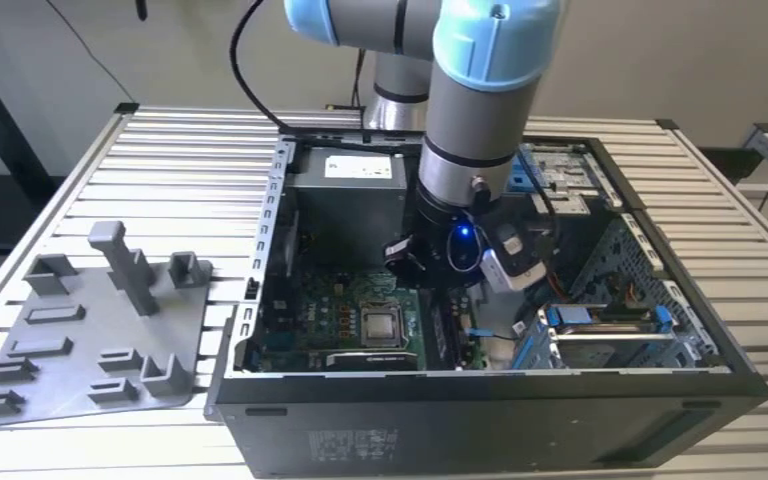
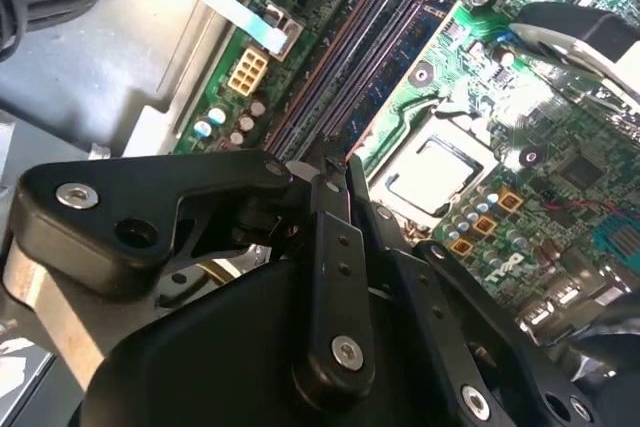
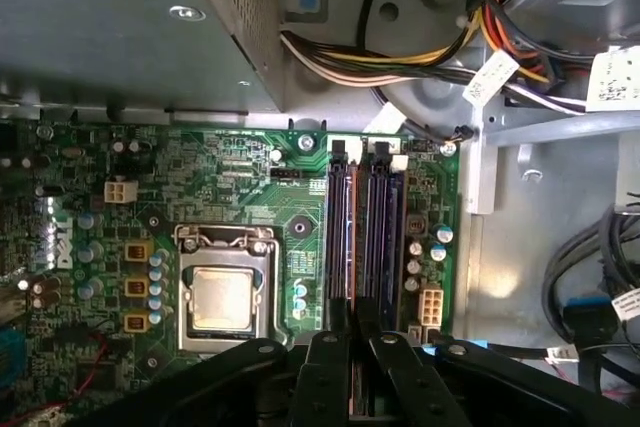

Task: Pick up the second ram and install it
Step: 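Insert the second ram into the second slot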

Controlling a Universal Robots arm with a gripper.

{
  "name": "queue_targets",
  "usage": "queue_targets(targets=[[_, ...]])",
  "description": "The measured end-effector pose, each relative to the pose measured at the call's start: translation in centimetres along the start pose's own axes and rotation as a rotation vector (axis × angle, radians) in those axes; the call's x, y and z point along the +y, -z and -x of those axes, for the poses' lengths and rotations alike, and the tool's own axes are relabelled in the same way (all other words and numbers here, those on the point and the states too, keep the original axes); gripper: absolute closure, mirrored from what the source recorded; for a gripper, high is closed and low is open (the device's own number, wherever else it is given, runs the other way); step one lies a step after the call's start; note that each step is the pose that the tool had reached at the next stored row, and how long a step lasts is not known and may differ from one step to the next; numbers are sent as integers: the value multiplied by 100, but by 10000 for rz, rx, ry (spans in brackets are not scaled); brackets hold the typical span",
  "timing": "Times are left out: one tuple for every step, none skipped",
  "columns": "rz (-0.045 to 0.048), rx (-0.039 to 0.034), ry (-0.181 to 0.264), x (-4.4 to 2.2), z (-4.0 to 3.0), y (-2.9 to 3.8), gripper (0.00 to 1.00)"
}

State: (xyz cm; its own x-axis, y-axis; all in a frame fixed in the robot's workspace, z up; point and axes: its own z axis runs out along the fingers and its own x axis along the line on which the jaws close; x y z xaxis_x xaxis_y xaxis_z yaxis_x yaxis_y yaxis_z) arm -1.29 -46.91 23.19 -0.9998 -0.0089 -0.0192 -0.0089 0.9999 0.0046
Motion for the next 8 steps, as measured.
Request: queue_targets(targets=[[-2,28,-50,0,0,-9,86],[-2,57,-94,0,-1,-15,86],[-2,87,-118,0,0,-19,86],[-2,110,-132,0,1,-22,86],[-2,126,-154,0,1,-26,86],[-4,133,-188,0,0,-29,86],[-6,138,-218,0,1,-30,86],[-7,139,-237,0,2,-31,86]])
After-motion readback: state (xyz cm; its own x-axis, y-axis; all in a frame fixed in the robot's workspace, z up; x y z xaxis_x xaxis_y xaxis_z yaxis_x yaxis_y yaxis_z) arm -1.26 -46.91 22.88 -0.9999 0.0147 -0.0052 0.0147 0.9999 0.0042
